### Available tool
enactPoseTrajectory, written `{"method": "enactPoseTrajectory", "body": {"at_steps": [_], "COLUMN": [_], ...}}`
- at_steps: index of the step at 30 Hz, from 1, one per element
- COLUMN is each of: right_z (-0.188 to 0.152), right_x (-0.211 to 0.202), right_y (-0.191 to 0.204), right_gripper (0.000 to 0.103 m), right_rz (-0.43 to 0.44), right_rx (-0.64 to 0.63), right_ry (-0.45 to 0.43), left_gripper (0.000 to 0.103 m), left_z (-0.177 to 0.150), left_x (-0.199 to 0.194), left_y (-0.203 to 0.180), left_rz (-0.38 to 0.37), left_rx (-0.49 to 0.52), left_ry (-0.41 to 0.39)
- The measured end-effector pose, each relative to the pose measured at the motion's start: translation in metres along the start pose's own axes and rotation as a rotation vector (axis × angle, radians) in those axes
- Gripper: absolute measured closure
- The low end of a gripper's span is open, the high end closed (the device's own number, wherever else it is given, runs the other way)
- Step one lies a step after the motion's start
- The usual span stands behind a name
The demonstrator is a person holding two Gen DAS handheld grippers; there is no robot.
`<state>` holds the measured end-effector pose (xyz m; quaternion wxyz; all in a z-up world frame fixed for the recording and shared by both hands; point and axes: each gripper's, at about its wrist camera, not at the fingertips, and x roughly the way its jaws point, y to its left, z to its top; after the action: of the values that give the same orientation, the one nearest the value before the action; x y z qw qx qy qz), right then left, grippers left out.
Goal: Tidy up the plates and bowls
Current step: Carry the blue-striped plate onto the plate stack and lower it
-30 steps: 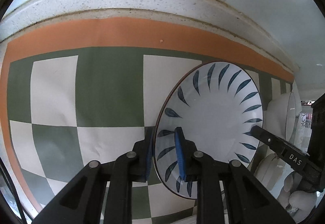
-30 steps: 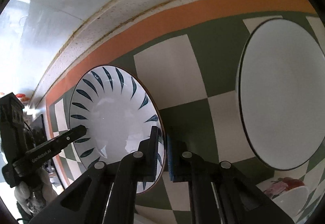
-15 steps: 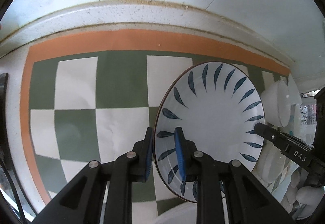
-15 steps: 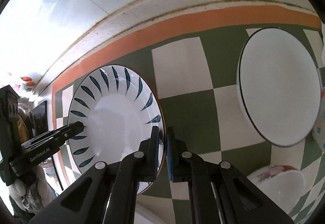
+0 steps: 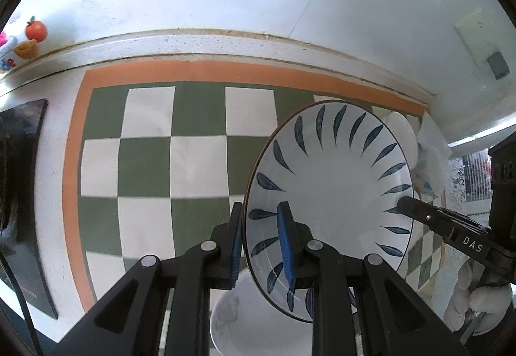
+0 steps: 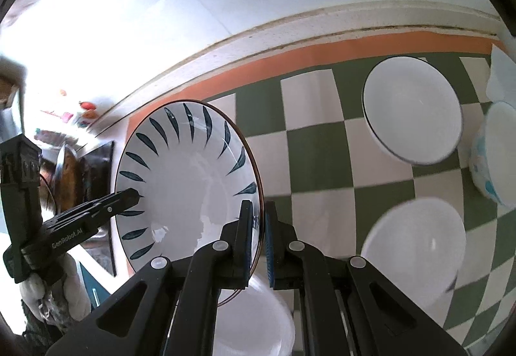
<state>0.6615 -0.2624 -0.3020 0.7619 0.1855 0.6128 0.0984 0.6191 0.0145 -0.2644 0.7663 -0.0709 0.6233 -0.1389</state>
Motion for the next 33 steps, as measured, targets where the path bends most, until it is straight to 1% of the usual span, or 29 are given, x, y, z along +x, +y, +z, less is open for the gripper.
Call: {"method": "enactPoseTrajectory", "body": {"at_steps": [4, 9, 13, 18, 22, 25, 27, 33], "right_z": [-0.026, -0.054, -0.074, -0.101, -0.118, -0.125, -0.131, -0.145], "right_x": [-0.016, -0.024, -0.022, -0.007, 0.009, 0.021, 0.03, 0.052], "right_y": [0.007, 0.011, 0.01, 0.008, 0.005, 0.002, 0.001, -0.009], "right_gripper": [0.095, 0.095, 0.095, 0.095, 0.095, 0.095, 0.095, 0.095], "right_rz": [0.01, 0.029, 0.032, 0.044, 0.042, 0.034, 0.012, 0.013], "right_rx": [-0.023, -0.028, -0.039, -0.044, -0.05, -0.053, -0.061, -0.05], "right_ry": [-0.004, -0.002, 0.015, 0.059, 0.095, 0.115, 0.129, 0.167], "left_gripper": [0.085, 0.085, 0.085, 0.085, 0.085, 0.085, 0.085, 0.085], "left_z": [-0.018, -0.046, -0.07, -0.097, -0.114, -0.124, -0.129, -0.135], "left_x": [-0.012, -0.016, -0.014, -0.007, 0.008, 0.02, 0.027, 0.044], "left_y": [-0.009, -0.005, 0.0, 0.009, 0.017, 0.02, 0.02, 0.024], "left_rz": [0.004, -0.002, 0.003, 0.006, 0.013, 0.017, 0.04, 0.043], "left_rx": [-0.005, -0.03, -0.049, -0.08, -0.105, -0.117, -0.119, -0.144], "left_ry": [-0.007, 0.006, 0.028, 0.057, 0.093, 0.12, 0.125, 0.164]}}
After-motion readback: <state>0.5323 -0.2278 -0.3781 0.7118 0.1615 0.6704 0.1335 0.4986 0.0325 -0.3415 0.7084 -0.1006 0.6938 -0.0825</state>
